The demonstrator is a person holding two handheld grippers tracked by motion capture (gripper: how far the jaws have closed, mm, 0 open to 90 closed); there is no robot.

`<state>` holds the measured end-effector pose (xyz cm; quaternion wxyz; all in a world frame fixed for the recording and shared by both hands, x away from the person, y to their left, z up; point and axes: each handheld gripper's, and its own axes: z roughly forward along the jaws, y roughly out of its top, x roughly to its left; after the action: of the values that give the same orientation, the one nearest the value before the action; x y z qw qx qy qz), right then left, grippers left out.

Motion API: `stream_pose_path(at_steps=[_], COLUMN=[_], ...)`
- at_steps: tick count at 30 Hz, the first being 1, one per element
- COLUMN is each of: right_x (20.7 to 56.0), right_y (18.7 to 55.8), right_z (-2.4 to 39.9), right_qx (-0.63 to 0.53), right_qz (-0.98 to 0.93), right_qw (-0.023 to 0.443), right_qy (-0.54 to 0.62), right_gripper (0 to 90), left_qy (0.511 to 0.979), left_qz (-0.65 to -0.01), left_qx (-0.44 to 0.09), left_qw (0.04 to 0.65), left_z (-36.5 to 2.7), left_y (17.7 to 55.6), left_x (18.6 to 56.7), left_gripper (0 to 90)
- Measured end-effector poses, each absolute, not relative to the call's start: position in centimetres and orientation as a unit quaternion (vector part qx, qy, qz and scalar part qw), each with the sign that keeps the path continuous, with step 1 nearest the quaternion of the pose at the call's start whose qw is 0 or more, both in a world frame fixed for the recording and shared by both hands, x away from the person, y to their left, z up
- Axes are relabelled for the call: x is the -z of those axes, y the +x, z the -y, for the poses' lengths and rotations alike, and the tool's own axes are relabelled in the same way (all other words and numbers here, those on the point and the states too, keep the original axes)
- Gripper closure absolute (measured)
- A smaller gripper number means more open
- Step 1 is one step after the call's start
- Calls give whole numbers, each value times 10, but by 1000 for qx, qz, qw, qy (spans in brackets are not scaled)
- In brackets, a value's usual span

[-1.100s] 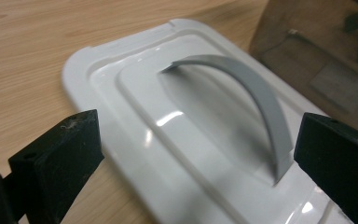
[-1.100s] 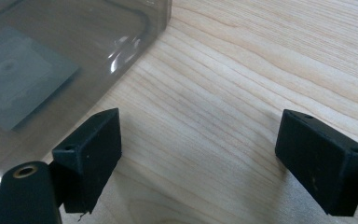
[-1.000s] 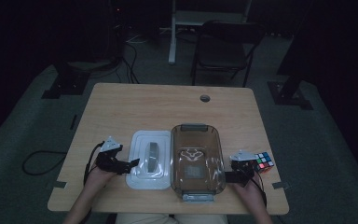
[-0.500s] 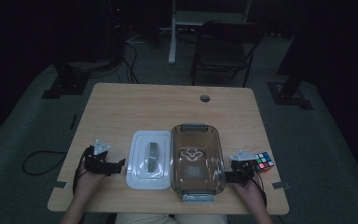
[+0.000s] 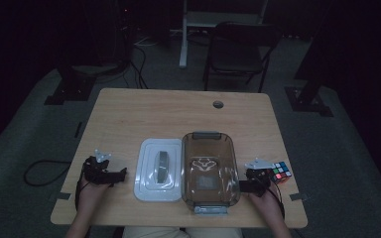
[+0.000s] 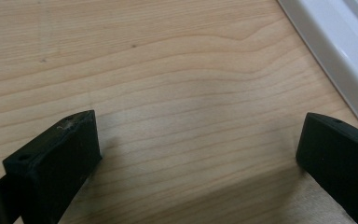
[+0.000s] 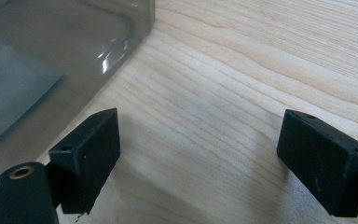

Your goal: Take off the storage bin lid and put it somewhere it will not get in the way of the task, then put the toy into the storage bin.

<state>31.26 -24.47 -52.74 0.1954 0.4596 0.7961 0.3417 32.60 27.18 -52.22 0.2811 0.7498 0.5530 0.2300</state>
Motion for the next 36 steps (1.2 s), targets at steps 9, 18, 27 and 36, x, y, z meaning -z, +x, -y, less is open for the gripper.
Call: stream_pose_path(at_steps=[9,18,27,36], right_x=[522,492,461,465], right_y=[315,300,284,275], right_z=[241,239,282,328], right_qx=[-320,-344,-348,-338], right_qz=[-807,-797,-753,-718], right_qw=[180,220,283,293], right_qy=[462,446,482,534], right_gripper=[160,130,127,131], left_qy=[738,736,735,729], left_qz=[-567,-570,-571,-579], left_qx=[-228,-229,-230,-233], left_qw=[286,285,285,282], left_z=[-272,-271,-271,-269], left_y=[325,324,324,323], left_x=[524,524,524,524], left_gripper=[4,4,4,4])
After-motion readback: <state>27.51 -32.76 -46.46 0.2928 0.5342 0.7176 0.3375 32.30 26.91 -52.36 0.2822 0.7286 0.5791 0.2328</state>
